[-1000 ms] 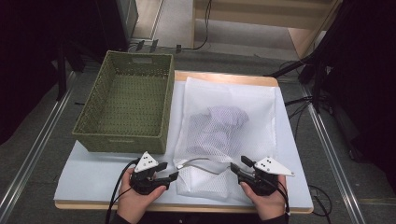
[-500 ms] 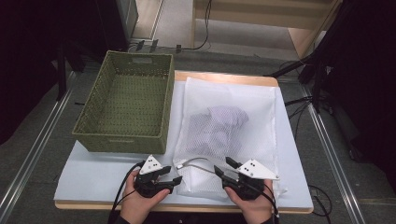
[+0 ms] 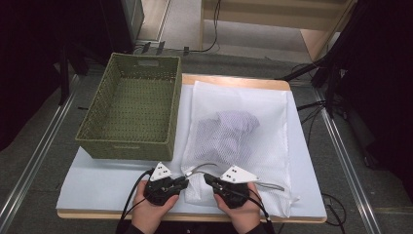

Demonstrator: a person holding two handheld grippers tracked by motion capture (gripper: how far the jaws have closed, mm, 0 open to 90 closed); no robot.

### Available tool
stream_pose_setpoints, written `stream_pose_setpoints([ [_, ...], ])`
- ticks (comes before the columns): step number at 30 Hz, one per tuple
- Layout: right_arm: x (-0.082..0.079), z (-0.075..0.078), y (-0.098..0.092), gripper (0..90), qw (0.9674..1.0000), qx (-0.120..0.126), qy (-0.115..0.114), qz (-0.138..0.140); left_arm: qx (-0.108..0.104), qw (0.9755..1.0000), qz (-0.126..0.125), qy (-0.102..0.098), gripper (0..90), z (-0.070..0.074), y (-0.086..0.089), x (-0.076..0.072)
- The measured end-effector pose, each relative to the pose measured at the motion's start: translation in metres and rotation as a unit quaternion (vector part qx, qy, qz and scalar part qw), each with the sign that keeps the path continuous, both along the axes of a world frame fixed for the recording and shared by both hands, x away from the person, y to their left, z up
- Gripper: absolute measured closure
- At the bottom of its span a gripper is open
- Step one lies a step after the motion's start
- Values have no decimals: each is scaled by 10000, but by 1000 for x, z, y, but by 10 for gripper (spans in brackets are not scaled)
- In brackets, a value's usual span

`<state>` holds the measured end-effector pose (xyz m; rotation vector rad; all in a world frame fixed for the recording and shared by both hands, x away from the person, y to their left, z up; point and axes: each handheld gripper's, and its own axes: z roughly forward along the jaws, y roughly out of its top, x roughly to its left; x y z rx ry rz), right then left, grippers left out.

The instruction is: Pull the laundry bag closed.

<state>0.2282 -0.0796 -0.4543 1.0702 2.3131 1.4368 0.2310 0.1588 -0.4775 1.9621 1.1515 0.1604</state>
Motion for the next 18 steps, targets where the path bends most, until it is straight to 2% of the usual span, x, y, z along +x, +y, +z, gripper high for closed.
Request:
stream_pose_setpoints([
  [4, 6, -5, 13, 877, 9999, -35, 95, 95, -118, 9999, -5, 44, 877, 0, 2, 1],
  [7, 10, -8, 21, 853, 9999, -45, 135, 97, -194, 9998, 23, 86, 820, 1, 4, 2],
  [10, 15, -9, 29, 792, 9998, -68, 171, 66, -112, 9999, 122, -20, 782, 4, 8, 0],
  [14, 19, -11, 40, 706, 9997, -142, 188, -28, 98, 9995, 240, -156, 786, 7, 17, -2],
  [18, 24, -13, 47, 626, 9994, -188, 234, -173, 148, 9992, 323, -172, 791, 8, 24, -1],
])
